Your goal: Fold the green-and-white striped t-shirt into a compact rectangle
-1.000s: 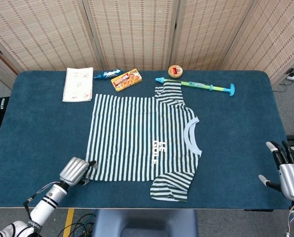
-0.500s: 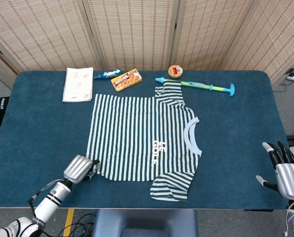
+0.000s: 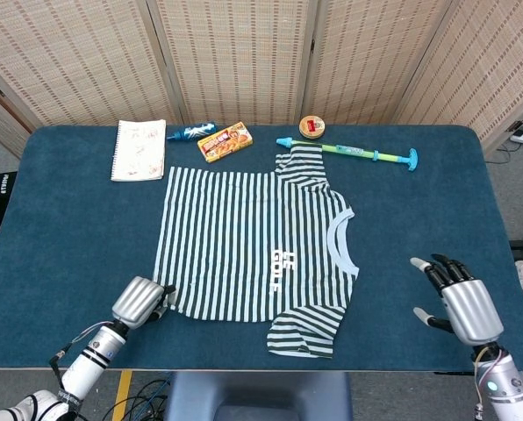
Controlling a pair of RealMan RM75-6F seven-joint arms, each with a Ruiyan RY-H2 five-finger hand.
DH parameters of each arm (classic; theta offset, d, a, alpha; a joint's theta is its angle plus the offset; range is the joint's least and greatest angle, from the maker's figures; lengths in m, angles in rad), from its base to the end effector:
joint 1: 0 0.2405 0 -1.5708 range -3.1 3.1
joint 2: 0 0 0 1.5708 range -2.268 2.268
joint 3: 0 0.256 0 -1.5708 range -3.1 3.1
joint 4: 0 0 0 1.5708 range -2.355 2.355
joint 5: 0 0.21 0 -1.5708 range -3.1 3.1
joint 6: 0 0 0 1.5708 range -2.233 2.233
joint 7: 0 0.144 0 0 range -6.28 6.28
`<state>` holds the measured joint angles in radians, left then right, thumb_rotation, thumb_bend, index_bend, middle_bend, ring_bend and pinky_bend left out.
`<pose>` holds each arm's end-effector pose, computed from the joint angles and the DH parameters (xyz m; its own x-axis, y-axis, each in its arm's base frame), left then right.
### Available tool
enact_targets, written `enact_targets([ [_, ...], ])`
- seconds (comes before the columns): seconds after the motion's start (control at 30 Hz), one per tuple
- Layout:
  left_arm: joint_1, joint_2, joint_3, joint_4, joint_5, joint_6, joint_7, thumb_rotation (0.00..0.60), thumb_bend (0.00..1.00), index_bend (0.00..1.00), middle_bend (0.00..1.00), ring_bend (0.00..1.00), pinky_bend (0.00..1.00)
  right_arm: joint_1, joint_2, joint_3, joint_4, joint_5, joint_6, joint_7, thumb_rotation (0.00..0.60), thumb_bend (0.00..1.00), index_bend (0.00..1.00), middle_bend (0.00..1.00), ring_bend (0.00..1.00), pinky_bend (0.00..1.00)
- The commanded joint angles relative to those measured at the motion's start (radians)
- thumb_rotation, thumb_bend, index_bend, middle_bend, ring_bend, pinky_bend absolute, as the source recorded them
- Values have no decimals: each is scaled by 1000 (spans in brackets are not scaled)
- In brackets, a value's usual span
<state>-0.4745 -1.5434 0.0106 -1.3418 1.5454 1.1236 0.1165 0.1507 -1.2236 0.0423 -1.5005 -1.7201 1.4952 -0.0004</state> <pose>-0.2339 0.2629 -0.0164 0.4941 0.2423 0.8349 0.8188 -0.4526 -0.3532 -0.2824 -0.1959 0.1229 0.4159 0.0303 0.9089 -0.8696 -0.2794 0.4072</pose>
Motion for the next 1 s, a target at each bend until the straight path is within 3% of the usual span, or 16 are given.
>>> enact_targets([
  [0.03,3,2,-1,-6,-5,4,5,600,480,629,919,830,959,55,-41,-7,35,-56,-43,-35,600,122,257,432,376,447],
  [0.17,4,3,0,-10,-9,5,8,600,481,633,918,830,959,105,-89,-16,70,-88,-95,-57,600,121,297,548,566,709],
  [0.27,6,3,0,-11,-13,6,10,600,480,635,919,830,959,134,-133,-28,106,-105,-124,-53,600,101,334,692,744,893],
  [0.37,7,5,1,-13,-17,6,12,600,480,635,918,830,959,154,-171,-43,140,-115,-144,-42,600,64,374,834,884,994],
  [0.47,7,6,1,-14,-19,5,14,600,480,635,919,830,959,167,-199,-58,165,-122,-158,-38,600,49,399,916,980,1000],
  [0.6,7,6,2,-17,-21,4,16,600,480,635,919,830,959,177,-223,-76,196,-123,-170,-34,600,44,436,987,1000,1000],
  [1.0,2,0,0,-21,-37,-11,30,600,480,635,919,830,959,221,-305,-111,288,-108,-236,-10,600,45,468,1000,1000,1000],
])
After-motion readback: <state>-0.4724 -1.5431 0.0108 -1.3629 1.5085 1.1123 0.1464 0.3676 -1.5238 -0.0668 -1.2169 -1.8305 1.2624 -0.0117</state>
